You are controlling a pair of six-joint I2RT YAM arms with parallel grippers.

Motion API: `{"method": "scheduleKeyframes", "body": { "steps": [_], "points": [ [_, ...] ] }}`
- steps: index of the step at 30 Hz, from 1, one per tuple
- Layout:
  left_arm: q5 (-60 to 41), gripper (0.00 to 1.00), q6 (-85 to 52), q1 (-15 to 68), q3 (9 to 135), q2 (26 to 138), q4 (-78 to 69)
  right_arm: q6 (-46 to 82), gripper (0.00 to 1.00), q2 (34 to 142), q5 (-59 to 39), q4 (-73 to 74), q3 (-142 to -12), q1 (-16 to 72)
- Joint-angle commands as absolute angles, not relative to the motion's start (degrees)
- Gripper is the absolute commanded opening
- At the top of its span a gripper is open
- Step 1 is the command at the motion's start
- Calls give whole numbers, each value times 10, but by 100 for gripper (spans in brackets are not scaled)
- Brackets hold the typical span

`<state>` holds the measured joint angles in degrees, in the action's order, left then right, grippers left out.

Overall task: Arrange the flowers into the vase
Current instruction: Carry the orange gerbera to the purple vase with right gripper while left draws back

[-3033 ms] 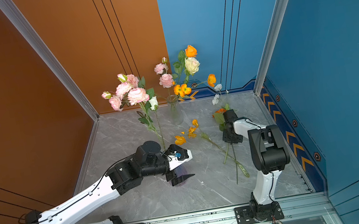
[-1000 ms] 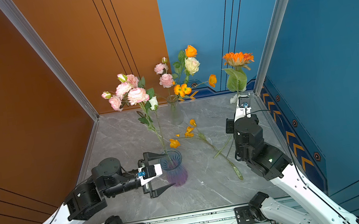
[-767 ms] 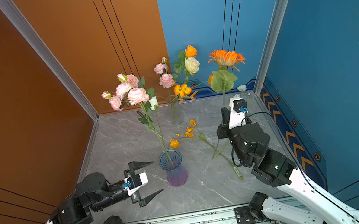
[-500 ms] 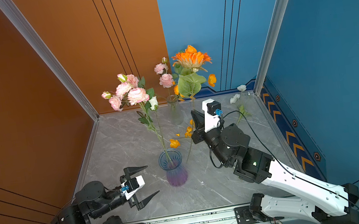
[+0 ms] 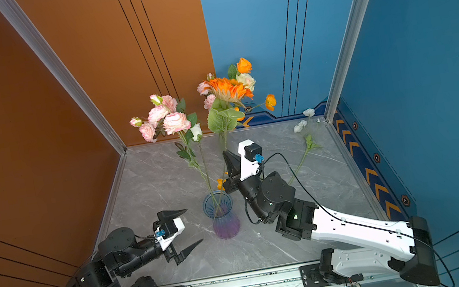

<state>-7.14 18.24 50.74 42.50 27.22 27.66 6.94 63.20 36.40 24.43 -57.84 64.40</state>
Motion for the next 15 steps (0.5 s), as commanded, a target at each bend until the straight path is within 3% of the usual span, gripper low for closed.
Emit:
{"method": "scheduleKeyframes", "body": {
  "steps": [1,15],
  "points": [
    [-98,98,171,498,425,273,268,23,0,634,403,291,-603,646],
    [-133,98,164,476,425,277,267,34,0,656,413,290,-586,647]
  ]
}}
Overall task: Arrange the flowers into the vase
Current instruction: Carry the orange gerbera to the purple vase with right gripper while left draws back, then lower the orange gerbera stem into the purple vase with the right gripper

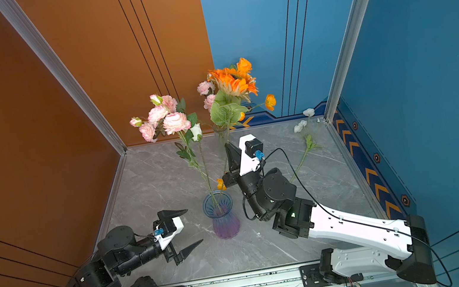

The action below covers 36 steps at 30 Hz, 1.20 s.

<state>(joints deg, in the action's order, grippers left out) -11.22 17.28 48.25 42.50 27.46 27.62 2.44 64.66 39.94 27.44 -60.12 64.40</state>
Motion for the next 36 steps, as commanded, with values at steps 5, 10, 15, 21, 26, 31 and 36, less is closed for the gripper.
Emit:
{"method": "scheduleKeyframes", "body": {
  "steps": [5,10,15,21,26,31,36],
  "points": [
    [-140,98,163,469,425,281,266,61,0,681,427,353,-526,665],
    [-146,98,162,466,426,286,266,46,0,707,461,436,-472,695],
    [-152,98,160,462,424,285,262,95,0,716,470,403,-452,700],
    [-157,98,158,459,424,286,262,142,0,734,487,400,-419,705],
    [-158,98,158,459,424,285,262,163,0,741,481,358,-418,706],
    [-159,98,157,458,423,284,260,190,10,734,477,314,-416,708],
    [-164,98,155,457,423,287,258,200,19,720,476,294,-408,710]
  ]
}}
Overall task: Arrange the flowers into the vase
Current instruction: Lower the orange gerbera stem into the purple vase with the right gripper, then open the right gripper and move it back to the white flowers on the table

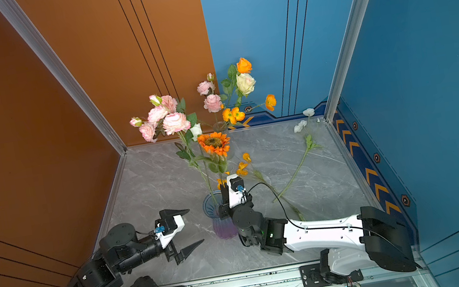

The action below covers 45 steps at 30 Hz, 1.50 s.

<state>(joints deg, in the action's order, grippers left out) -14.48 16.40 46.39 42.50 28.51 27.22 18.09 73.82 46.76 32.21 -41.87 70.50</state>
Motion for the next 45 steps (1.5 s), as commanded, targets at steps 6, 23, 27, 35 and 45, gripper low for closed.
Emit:
{"method": "scheduleKeyframes", "body": {
  "steps": [6,23,27,35,45],
  "points": [
    [-166,98,152,457,422,286,254,195,25,699,478,277,-407,715],
    [-226,98,244,466,538,421,239,236,63,574,499,36,-427,719],
    [-245,98,282,467,585,476,241,261,64,529,504,-49,-426,718],
    [-285,98,299,481,621,549,235,363,64,429,536,-222,-411,667],
    [-266,98,285,528,546,550,181,440,61,503,132,-346,-414,225]
  ]
}}
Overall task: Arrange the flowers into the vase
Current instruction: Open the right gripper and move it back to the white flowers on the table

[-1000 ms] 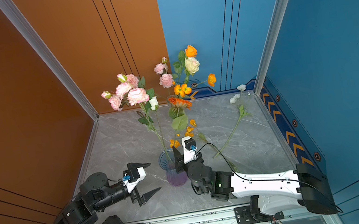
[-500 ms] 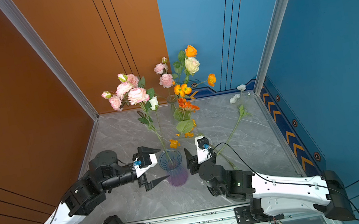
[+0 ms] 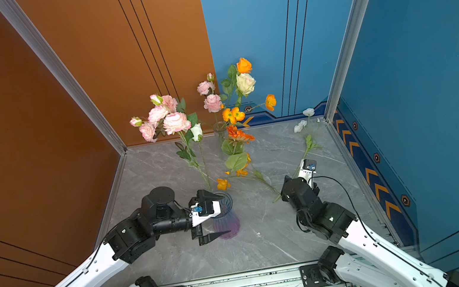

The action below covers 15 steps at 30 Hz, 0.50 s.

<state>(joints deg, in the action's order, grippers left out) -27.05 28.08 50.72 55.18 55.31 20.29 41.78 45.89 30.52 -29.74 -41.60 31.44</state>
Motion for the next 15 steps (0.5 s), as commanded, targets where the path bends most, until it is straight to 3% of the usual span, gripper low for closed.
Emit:
{"method": "scheduleKeyframes", "body": {
  "steps": [1,7,10,15],
  "points": [
    [-255,98,288,537,543,550,181,430,61,523,97,-335,-414,181],
    [-190,98,309,585,526,541,181,369,57,689,-27,-272,-468,3],
    [-180,98,314,593,524,543,181,352,50,773,-68,-272,-519,-19],
    [-161,98,327,607,518,546,181,336,48,894,-66,-269,-594,-19]
  ]
}}
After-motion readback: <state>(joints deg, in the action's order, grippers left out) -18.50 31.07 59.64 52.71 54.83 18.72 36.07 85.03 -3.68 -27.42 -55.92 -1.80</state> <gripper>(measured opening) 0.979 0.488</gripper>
